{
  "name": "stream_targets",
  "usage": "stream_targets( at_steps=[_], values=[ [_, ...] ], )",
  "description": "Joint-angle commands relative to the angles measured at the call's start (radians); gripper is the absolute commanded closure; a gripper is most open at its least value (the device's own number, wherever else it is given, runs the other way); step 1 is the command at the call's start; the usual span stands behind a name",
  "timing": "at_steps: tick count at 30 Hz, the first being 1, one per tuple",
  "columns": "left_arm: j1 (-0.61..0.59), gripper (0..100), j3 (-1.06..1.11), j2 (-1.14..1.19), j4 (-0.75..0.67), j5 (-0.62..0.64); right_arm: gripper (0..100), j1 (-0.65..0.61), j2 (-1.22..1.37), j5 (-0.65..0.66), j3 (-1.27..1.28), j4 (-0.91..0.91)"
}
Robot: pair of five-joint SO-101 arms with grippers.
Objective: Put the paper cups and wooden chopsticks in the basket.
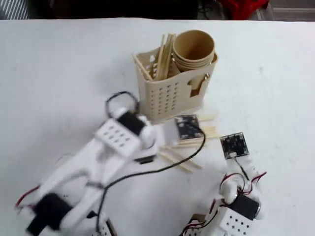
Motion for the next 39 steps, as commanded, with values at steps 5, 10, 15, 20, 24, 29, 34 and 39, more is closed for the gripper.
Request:
stream_targets(
  at_steps=[5,10,15,20,24,29,34,39],
  values=[
    [0.027,88,-0.250,0.318,-0.109,-0.055,98.1,0.012,-0.002,0.015,0.009,-0.001],
    [0.024,88,-0.284,0.403,-0.180,-0.061,97.8,0.007,-0.002,0.015,0.009,-0.001],
    [0.025,88,-0.285,0.475,-0.241,-0.061,97.8,0.005,-0.002,0.015,0.009,-0.001],
    [0.025,88,-0.293,0.512,-0.269,-0.060,98.0,0.007,-0.002,0.015,0.009,0.001],
    [0.019,88,-0.324,0.564,-0.272,-0.054,98.1,0.013,-0.002,0.015,0.009,0.004],
    [0.019,94,-0.342,0.615,-0.264,-0.052,98.1,0.030,-0.002,0.015,0.009,0.004],
    [0.021,97,-0.341,0.588,-0.259,-0.051,98.1,0.064,-0.002,0.015,0.009,-0.002],
    [0.022,97,-0.348,0.532,-0.198,-0.009,98.1,0.064,-0.002,0.015,0.009,-0.002]
  ],
)
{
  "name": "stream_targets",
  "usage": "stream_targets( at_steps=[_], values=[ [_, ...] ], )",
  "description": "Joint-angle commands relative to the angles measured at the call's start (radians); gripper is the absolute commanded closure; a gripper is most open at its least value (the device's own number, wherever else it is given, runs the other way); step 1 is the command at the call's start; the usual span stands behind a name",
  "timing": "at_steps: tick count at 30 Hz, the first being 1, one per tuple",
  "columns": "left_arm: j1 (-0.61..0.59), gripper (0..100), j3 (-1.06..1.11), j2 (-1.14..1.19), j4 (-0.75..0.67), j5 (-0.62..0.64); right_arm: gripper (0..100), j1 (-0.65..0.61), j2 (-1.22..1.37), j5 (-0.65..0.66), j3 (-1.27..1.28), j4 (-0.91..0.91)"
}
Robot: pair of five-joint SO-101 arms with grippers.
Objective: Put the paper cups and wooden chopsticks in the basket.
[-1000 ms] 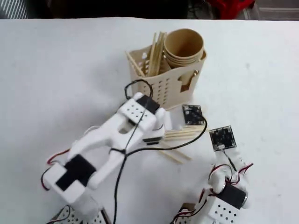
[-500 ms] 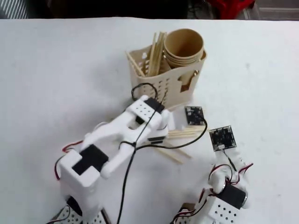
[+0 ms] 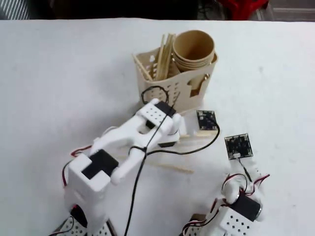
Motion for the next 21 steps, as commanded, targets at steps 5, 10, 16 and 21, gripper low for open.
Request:
stream_targets(
  at_steps=[5,10,16,21],
  values=[
    [0.001,97,-0.017,-0.134,0.095,0.064,98.1,0.013,-0.002,0.009,0.009,-0.002],
    [0.001,97,-0.014,-0.147,0.164,0.064,98.1,0.013,-0.002,0.009,0.009,-0.002],
    [0.001,90,-0.015,-0.151,0.183,0.110,98.1,0.013,-0.002,0.009,0.009,-0.002],
    [-0.001,90,-0.011,-0.151,0.193,0.083,98.1,0.013,-0.002,0.008,0.009,-0.002]
  ],
)
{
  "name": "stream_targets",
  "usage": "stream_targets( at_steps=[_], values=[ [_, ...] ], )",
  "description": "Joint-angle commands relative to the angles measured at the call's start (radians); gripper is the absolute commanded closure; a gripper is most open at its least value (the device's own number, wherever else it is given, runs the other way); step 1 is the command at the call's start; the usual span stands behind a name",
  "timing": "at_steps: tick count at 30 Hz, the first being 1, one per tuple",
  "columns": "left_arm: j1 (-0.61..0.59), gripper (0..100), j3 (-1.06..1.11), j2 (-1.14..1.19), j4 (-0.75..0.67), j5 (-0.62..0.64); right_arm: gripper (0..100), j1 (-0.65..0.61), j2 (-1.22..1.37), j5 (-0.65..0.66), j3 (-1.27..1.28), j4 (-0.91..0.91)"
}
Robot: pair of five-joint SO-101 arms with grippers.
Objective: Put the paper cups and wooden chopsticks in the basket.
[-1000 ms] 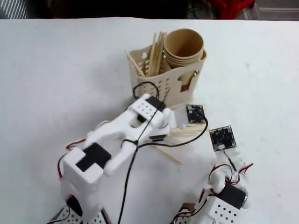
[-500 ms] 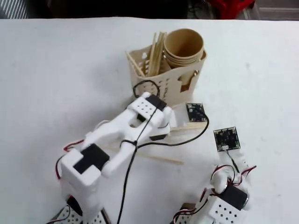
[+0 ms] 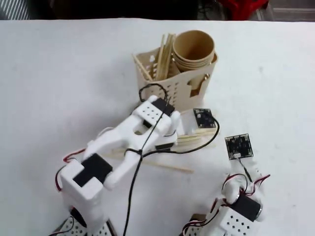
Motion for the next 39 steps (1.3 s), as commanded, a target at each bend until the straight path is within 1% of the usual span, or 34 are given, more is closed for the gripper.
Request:
stream_targets(
  at_steps=[1,4,6,8,10,13,15,17,22,32,34,36,39],
  values=[
    [-0.001,90,0.000,-0.058,0.011,-0.020,98.1,0.010,-0.002,0.008,0.009,-0.002],
    [-0.001,90,0.044,-0.104,-0.002,-0.023,98.1,0.030,-0.002,0.000,0.009,-0.007],
    [-0.016,90,0.107,-0.173,-0.041,-0.021,98.1,0.059,-0.002,-0.018,0.009,-0.031],
    [-0.039,90,0.199,-0.262,-0.097,-0.021,98.1,0.073,-0.002,-0.075,0.009,-0.047],
    [-0.050,90,0.287,-0.349,-0.135,-0.025,98.1,0.074,-0.002,-0.087,0.009,-0.051],
    [-0.012,90,0.402,-0.437,-0.147,-0.084,98.1,0.074,-0.002,-0.087,0.009,-0.051],
    [0.022,90,0.436,-0.444,-0.161,-0.078,98.1,0.073,-0.002,-0.074,0.009,-0.048],
    [0.033,90,0.436,-0.426,-0.176,-0.068,98.1,0.070,-0.001,-0.044,0.009,-0.045],
    [0.044,89,0.413,-0.320,-0.207,-0.081,98.1,0.070,-0.001,-0.040,0.009,-0.045],
    [0.041,90,0.278,-0.079,-0.201,-0.089,98.1,0.070,-0.001,-0.038,0.009,-0.045],
    [0.031,90,0.241,-0.050,-0.186,-0.061,98.1,0.070,-0.001,-0.038,0.009,-0.045],
    [0.016,91,0.207,-0.033,-0.172,-0.015,98.1,0.070,-0.001,-0.038,0.009,-0.045],
    [-0.024,97,0.180,-0.033,-0.173,-0.008,98.1,0.070,-0.001,-0.038,0.009,-0.045]
  ],
)
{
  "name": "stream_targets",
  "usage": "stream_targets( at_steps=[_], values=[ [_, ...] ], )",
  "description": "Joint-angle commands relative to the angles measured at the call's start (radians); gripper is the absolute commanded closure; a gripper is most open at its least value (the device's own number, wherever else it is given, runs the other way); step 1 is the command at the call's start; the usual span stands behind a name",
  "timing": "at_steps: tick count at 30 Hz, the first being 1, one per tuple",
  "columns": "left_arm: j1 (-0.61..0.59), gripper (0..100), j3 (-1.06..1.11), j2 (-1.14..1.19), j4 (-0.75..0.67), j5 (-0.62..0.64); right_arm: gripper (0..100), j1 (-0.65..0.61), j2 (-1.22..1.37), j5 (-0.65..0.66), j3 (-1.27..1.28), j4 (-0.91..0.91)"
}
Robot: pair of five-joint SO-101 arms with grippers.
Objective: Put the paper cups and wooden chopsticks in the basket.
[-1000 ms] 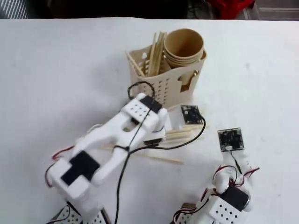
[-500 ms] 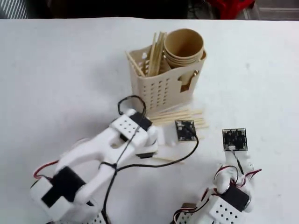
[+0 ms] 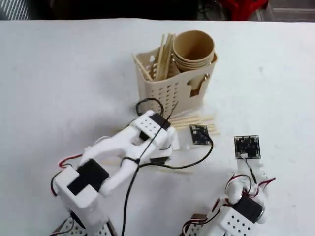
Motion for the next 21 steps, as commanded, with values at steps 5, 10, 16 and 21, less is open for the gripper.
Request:
stream_targets(
  at_steps=[5,10,16,21],
  values=[
    [-0.061,98,-0.060,0.001,-0.005,0.025,98.1,0.001,-0.001,0.012,0.009,-0.013],
    [-0.062,98,-0.049,-0.116,0.055,0.023,98.1,0.001,-0.001,0.012,0.009,-0.013],
    [-0.053,96,0.051,-0.272,0.149,-0.035,98.1,0.001,-0.001,0.015,0.009,-0.013],
    [-0.058,89,0.190,-0.300,0.152,-0.133,98.1,0.001,-0.001,0.015,0.009,-0.013]
  ],
)
